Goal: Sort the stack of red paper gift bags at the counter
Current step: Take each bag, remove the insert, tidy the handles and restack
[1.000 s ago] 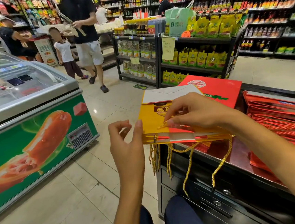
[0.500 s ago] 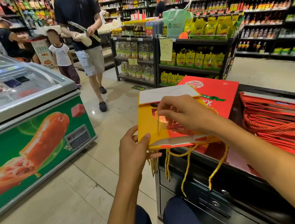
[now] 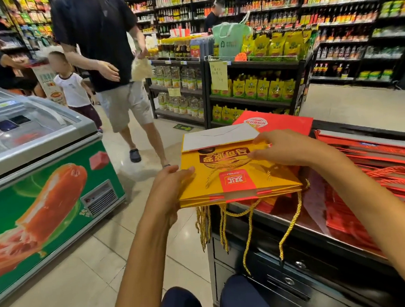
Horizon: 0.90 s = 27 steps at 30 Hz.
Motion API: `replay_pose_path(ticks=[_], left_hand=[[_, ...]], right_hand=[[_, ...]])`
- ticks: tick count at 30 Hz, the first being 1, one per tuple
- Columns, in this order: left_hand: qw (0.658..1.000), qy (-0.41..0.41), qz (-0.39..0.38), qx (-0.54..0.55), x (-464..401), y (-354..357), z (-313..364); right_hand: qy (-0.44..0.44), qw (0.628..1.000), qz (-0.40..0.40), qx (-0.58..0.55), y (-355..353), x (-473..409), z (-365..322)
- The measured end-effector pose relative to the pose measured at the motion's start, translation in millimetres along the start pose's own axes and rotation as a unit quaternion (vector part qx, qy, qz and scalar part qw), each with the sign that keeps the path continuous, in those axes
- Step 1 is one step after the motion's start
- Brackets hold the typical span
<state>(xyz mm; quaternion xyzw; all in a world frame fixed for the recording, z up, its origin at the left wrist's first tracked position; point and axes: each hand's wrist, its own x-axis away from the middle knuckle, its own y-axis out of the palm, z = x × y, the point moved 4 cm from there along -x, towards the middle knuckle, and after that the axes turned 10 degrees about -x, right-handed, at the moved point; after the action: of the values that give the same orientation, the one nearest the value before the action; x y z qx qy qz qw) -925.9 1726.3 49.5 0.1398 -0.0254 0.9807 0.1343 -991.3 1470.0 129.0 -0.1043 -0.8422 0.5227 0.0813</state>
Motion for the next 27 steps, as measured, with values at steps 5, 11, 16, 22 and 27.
replay_pose_path(ticks=[5, 11, 16, 22, 27], left_hand=[[0.999, -0.01, -0.038, 0.028, -5, 10, 5], [0.989, -0.014, -0.1, 0.106, 5, 10, 19], [0.988, 0.009, -0.1, 0.119, 7, 13, 49], [0.988, 0.035, -0.12, 0.094, 18, 39, 102], [0.981, 0.067, -0.172, 0.053, 20, 91, 143]], right_hand=[[0.036, 0.998, 0.045, 0.019, 3, 4, 0], [0.043, 0.991, 0.073, -0.106, -10, 8, -3], [0.03, 0.968, 0.102, -0.229, -35, 15, -10], [0.041, 0.957, 0.158, -0.241, -86, 27, -5], [0.076, 0.949, 0.218, -0.215, -138, 55, 17]])
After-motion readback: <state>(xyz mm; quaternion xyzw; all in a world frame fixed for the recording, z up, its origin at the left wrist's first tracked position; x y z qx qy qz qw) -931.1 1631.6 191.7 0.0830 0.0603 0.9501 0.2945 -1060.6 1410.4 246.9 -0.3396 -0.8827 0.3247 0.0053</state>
